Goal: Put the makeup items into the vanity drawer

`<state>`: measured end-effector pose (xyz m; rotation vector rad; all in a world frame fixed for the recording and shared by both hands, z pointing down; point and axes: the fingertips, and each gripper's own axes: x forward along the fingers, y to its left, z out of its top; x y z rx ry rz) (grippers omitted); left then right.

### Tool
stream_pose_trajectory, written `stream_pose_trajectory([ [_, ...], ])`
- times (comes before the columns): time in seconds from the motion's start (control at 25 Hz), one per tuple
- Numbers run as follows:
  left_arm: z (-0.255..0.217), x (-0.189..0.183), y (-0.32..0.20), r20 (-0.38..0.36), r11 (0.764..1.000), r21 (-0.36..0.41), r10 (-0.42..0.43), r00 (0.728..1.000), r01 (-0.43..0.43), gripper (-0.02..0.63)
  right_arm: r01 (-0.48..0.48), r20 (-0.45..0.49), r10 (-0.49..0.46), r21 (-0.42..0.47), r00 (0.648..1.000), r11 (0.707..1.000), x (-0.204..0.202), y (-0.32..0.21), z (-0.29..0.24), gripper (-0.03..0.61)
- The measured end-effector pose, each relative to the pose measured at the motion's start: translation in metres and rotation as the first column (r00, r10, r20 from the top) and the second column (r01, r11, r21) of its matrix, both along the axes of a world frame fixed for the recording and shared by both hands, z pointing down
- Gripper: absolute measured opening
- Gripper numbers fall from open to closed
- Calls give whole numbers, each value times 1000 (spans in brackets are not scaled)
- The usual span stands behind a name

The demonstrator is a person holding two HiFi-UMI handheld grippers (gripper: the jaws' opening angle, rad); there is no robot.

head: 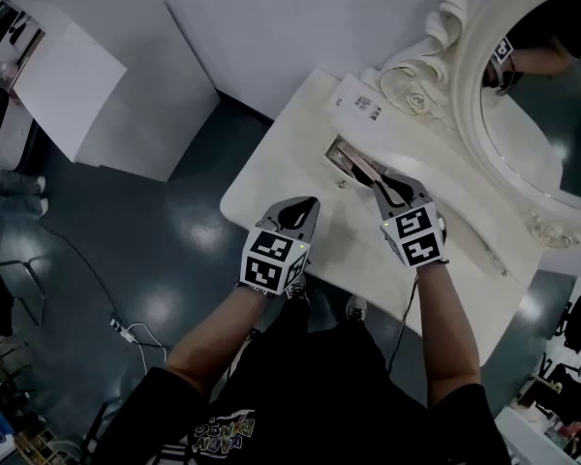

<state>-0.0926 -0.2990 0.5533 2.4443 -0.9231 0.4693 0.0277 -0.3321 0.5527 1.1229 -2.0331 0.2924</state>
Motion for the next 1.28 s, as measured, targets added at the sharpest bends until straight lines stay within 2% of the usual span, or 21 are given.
stream_pose_trajectory([
  [0.4,-2,-3,2,0,1000,9,13,1000,-13,-2,-83,50,85,-49,995,995,4,1,20,69],
  [0.64,-2,-8,4,6,1000,8,8,1000,-8,-1,-92,58,95,-59,994,994,4,-7,25,64],
  [1.0,-6,-8,8,6,1000,18,14,1000,-14,-2,-122,98,124,-30,987,992,2,-5,11,48],
  [1.28,-13,3,17,7,998,37,42,999,-43,-1,-199,162,195,10,967,980,24,9,-4,29],
])
